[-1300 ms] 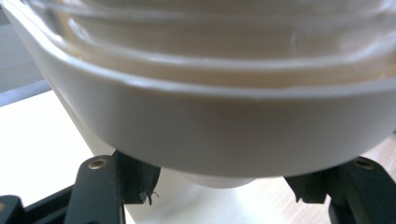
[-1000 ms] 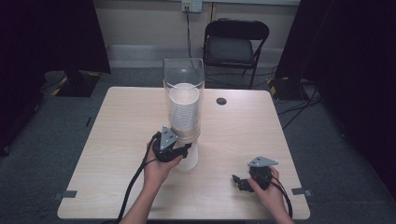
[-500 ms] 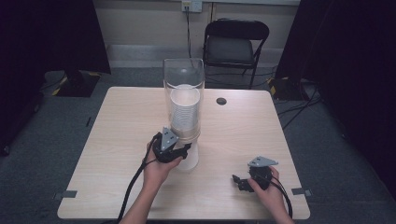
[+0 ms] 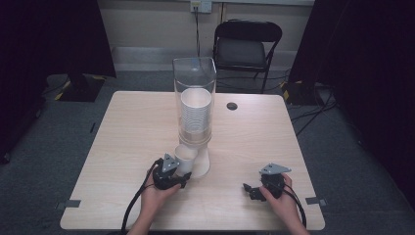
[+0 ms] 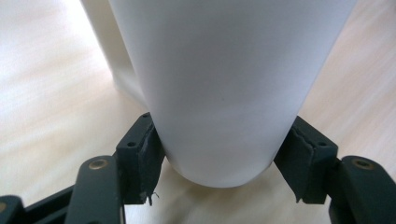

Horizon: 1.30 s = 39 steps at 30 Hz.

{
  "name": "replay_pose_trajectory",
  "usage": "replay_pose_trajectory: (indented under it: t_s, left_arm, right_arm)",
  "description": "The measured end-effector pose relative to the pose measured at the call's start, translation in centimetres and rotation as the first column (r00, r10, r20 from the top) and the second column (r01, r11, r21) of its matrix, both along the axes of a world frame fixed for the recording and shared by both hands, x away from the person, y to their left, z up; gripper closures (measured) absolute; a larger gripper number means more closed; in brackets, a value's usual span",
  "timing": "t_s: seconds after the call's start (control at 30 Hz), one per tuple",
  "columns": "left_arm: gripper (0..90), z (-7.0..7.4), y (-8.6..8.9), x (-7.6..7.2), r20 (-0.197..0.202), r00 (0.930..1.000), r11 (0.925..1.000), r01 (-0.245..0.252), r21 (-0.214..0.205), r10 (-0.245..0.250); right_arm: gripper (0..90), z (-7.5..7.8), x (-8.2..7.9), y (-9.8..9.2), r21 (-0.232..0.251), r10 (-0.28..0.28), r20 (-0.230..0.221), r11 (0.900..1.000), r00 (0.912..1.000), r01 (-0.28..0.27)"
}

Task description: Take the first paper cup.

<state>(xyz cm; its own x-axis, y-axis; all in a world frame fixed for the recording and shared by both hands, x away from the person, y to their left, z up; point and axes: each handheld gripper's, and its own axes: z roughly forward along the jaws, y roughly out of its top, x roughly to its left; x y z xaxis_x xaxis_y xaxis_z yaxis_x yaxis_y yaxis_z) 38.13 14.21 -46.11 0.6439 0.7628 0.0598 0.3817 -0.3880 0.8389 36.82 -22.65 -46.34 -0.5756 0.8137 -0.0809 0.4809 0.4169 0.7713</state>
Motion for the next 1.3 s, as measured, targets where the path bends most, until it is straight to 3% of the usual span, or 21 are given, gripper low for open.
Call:
replay_pose_trajectory:
  t_s: [0.2,0.5,0.77,1.0,1.3]
  left_arm:
    - [36.3,-0.2,1.3,-0.6,-0.011,0.9999,1.0000,0.000,0.000,0.000]
    - [36.1,-0.1,4.0,-0.1,0.003,0.9973,0.9972,-0.074,-0.012,0.074]
    - [35.9,-0.1,5.8,0.7,-0.001,0.9904,0.9904,-0.138,-0.001,0.138]
    - [35.9,-0.4,6.8,1.3,-0.009,0.9813,0.9811,-0.192,-0.021,0.192]
    - [35.7,-0.5,7.0,1.6,-0.036,0.9767,0.9770,-0.212,-0.018,0.212]
  right_arm:
    - [7.2,0.0,0.0,0.0,0.000,0.000,0.000,1.0000,1.0000,0.000]
    - [7.2,0.0,0.0,0.0,0.000,0.000,0.000,1.0000,1.0000,0.000]
    - [7.1,0.0,0.0,0.0,0.000,0.000,0.000,1.0000,1.0000,0.000]
    - [7.2,0.0,0.0,0.0,0.000,0.000,0.000,1.0000,1.0000,0.000]
    - [7.2,0.0,0.0,0.0,0.000,0.000,0.000,1.0000,1.0000,0.000]
